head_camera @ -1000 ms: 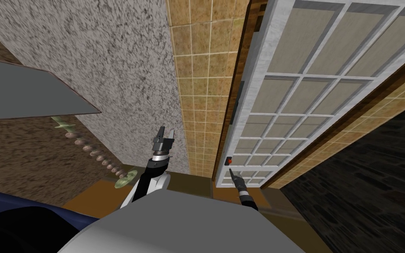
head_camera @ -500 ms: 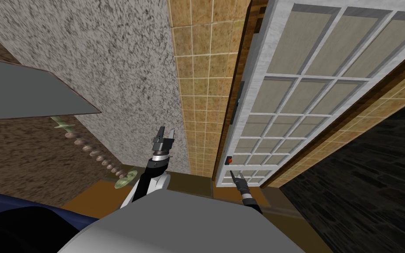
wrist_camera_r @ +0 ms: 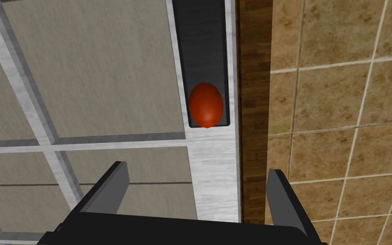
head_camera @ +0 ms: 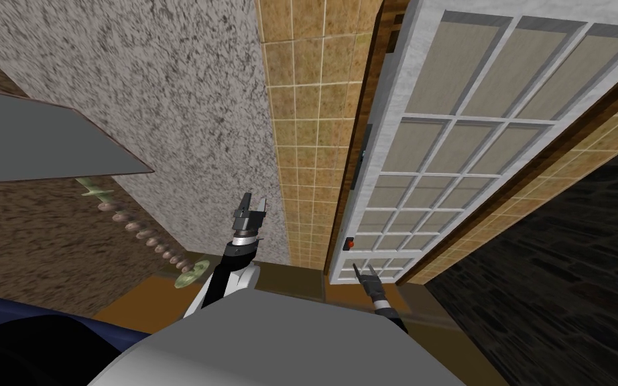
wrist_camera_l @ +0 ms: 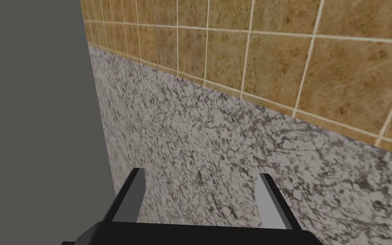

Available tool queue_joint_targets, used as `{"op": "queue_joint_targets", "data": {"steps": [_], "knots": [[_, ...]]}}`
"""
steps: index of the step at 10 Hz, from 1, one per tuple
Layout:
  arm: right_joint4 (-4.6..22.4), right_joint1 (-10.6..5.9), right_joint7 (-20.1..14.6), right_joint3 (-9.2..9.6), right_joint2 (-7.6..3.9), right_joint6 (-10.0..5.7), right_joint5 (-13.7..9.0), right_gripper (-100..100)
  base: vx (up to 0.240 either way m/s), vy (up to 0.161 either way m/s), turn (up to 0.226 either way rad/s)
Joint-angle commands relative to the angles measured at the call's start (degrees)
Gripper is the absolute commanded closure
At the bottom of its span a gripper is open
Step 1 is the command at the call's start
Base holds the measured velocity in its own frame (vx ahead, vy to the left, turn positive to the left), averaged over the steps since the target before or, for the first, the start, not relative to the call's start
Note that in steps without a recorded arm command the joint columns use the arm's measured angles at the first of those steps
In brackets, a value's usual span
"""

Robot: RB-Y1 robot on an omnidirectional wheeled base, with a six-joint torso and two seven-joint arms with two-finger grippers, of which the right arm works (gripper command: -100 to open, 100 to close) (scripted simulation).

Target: Pull the door open

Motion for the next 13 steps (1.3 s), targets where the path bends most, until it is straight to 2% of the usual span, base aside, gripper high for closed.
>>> {"op": "queue_joint_targets", "data": {"steps": [1,3,4,11,12,13], "knots": [[-0.01,0.36,1.76,0.02,-0.55,-0.71,0.58,-100,-0.014,0.007,-0.015],[0.09,0.86,3.98,0.04,-1.35,-1.73,1.42,-100,-0.02,0.008,-0.017],[-0.19,0.87,3.27,0.04,-1.15,-1.31,1.19,-100,-0.009,0.003,-0.004],[5.14,-5.51,9.34,-8.2,2.99,3.41,-3.12,-100,0.059,-0.035,0.304],[5.68,-6.15,9.92,-9.02,3.4,3.89,-3.56,-100,0.062,-0.086,0.219],[6.02,-5.99,9.45,-8.4,3.15,3.05,-3.23,-100,0.023,-0.041,0.043]]}}
